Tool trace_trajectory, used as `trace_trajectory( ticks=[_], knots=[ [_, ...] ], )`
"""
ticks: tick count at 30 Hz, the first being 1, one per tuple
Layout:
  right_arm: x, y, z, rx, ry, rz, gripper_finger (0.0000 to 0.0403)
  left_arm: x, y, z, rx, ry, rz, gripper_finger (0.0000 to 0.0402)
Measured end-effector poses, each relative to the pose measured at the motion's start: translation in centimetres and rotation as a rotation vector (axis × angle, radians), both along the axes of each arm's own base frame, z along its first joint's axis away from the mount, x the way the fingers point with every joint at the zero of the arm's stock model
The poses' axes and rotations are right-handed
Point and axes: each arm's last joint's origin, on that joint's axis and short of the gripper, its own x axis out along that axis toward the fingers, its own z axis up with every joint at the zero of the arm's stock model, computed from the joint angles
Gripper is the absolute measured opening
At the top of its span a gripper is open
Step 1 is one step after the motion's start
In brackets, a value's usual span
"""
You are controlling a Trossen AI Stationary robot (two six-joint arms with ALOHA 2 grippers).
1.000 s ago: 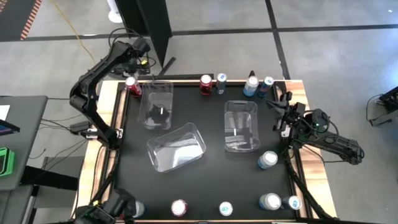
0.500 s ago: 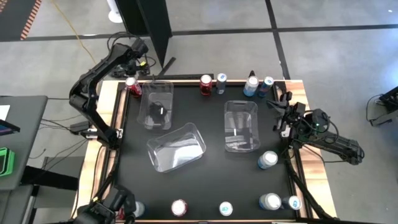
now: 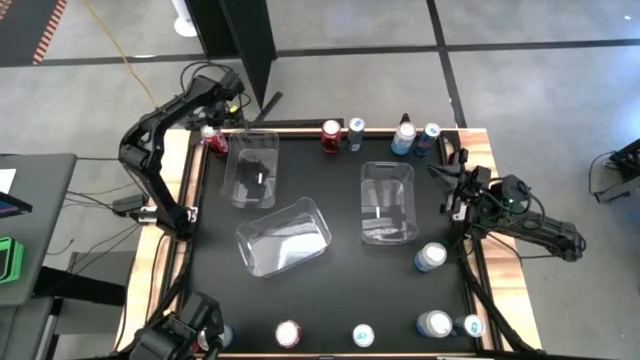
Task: Sort soda cans
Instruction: Put the top left red soda can into the left transparent bin
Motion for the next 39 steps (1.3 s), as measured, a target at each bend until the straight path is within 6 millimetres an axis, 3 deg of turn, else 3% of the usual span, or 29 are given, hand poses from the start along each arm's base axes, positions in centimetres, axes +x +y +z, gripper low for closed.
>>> trace_trajectory(
  ticks=[39],
  knots=[
    [0.0, 0.0, 0.0, 0.007, -0.002, 0.003, 0.0047, 0.2, -0.2, -1.4, 0.036, 0.061, 0.000, 0.0400]
  ],
)
